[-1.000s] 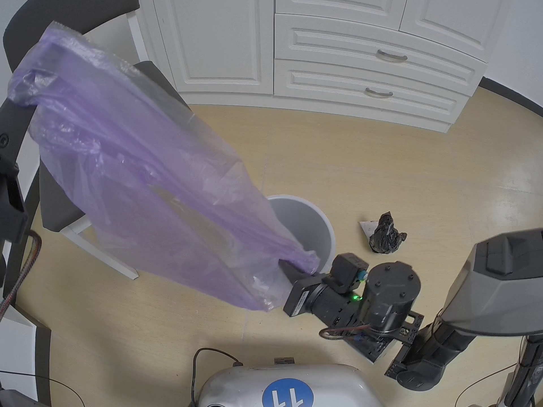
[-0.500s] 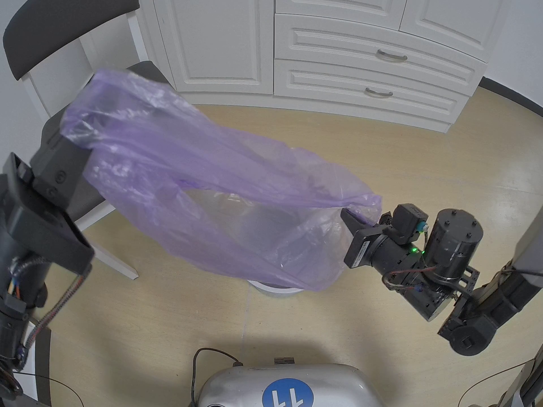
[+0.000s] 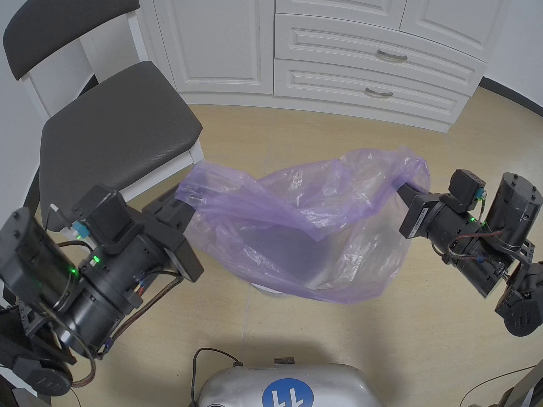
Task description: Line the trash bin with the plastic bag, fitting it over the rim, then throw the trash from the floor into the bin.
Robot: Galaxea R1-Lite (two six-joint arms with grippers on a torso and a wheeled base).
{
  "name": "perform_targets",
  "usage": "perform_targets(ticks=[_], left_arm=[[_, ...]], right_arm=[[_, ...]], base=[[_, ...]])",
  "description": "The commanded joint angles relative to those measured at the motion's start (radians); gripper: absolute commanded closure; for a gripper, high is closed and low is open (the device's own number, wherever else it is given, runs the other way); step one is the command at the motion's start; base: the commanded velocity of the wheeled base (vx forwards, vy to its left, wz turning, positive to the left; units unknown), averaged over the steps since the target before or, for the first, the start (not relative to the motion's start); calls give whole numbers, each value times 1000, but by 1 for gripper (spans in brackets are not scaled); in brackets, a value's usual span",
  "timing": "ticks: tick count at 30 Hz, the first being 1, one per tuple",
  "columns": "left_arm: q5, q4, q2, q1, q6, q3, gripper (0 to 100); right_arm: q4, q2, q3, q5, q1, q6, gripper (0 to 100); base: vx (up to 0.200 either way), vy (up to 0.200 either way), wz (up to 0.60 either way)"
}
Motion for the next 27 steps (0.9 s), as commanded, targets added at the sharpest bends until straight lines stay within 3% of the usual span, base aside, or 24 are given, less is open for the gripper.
perform_targets(ticks=[1, 5, 10, 14, 27], left_arm=[[-2, -4, 134, 88, -3, -17, 100], [-10, -4, 174, 138, 0, -17, 100], [-53, -2, 189, 204, 15, -5, 100], [-64, -4, 188, 241, 38, -10, 100], [-64, -4, 153, 266, 57, -10, 100]], right_arm=[[6, -51, 11, 0, -26, -30, 100], [3, -49, 31, -4, -35, -67, 100], [-6, -36, 57, -78, -51, -159, 100], [-8, -48, 97, -78, -67, -217, 100], [-8, -59, 198, -70, -112, -357, 100]], base=[[0, 0, 0], [0, 0, 0], [0, 0, 0], [0, 0, 0], [0, 0, 0]])
